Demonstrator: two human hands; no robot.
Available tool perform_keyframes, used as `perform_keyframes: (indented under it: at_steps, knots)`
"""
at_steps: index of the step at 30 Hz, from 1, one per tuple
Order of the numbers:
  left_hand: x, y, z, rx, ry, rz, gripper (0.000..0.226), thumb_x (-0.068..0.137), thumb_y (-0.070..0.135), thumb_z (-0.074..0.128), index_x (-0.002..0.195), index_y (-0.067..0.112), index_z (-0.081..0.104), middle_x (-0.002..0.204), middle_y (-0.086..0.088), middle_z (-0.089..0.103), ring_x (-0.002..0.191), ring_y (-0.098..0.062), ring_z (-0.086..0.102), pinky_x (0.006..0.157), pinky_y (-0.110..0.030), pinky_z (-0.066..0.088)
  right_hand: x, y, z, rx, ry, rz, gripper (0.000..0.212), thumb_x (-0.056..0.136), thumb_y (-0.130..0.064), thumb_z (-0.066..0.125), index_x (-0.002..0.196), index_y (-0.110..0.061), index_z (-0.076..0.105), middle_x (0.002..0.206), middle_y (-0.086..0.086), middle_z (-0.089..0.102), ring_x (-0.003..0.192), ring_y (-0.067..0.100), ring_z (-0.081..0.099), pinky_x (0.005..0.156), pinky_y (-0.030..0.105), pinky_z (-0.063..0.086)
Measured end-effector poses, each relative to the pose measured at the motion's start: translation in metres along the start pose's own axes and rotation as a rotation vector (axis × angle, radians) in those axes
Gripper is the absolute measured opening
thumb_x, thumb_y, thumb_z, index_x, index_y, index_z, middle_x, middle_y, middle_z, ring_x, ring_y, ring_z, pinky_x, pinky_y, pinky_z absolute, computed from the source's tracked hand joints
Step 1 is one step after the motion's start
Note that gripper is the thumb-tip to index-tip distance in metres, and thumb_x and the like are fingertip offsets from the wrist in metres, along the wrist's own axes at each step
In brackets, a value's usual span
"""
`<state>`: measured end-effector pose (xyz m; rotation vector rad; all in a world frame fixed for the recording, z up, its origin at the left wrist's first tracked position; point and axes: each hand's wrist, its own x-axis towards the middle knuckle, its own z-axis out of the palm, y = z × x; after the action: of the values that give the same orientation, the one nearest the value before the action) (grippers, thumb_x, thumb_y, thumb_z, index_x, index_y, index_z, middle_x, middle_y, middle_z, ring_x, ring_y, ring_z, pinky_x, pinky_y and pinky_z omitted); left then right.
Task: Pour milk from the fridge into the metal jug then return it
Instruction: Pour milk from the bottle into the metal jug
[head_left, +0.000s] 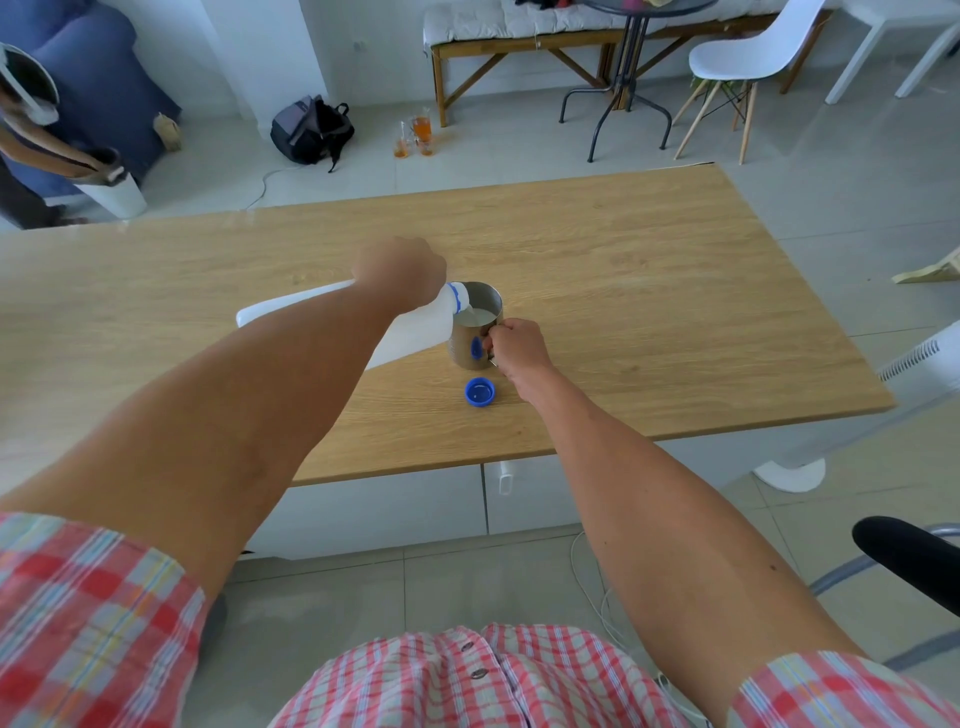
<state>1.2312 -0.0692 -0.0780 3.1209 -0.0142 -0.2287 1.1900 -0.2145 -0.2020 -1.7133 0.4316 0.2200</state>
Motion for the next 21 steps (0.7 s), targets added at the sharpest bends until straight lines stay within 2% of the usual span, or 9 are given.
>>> perform_keyframes:
  at_steps: [5, 9, 14, 21]
  knots:
    - [-0.0003, -0.0001, 0.0, 0.005, 0.003, 0.004, 0.023, 0.093, 0.019, 0.039, 0.094, 0.009, 0.06, 0.079, -0.009, 0.053, 0.081, -0.032, 0.057, 0.072, -0.038, 0.043, -0.0002, 0.0004, 0.0004, 0.002, -0.002, 0.001, 0.022, 0.092, -0.002, 0.042, 0.088, -0.009, 0.062, 0.081, 0.011, 0.056, 0.067, 0.017, 0.043, 0.055, 0.028, 0.033]
    - [0.0004, -0.0004, 0.0004, 0.008, 0.002, 0.001, 0.023, 0.092, 0.018, 0.039, 0.092, 0.009, 0.06, 0.078, -0.01, 0.054, 0.069, -0.027, 0.053, 0.071, -0.038, 0.042, -0.0006, -0.0001, 0.0, 0.003, -0.003, 0.0, 0.022, 0.092, -0.002, 0.043, 0.087, -0.009, 0.063, 0.078, 0.01, 0.055, 0.063, 0.016, 0.041, 0.054, 0.028, 0.032]
    - [0.0011, 0.0004, 0.0008, 0.016, 0.009, 0.003, 0.023, 0.093, 0.018, 0.039, 0.094, 0.009, 0.06, 0.079, -0.01, 0.054, 0.079, -0.031, 0.057, 0.071, -0.038, 0.043, -0.0001, 0.0002, 0.0002, 0.006, -0.007, -0.003, 0.02, 0.091, -0.002, 0.043, 0.086, -0.01, 0.061, 0.078, 0.011, 0.054, 0.068, 0.02, 0.043, 0.055, 0.029, 0.033]
    - [0.0013, 0.0005, 0.001, 0.019, 0.008, 0.005, 0.025, 0.094, 0.018, 0.038, 0.094, 0.008, 0.061, 0.08, -0.01, 0.056, 0.077, -0.03, 0.058, 0.071, -0.038, 0.044, 0.0001, 0.0006, -0.0007, -0.001, -0.011, -0.001, 0.02, 0.092, -0.004, 0.044, 0.085, -0.009, 0.062, 0.078, 0.011, 0.054, 0.065, 0.018, 0.043, 0.055, 0.029, 0.033]
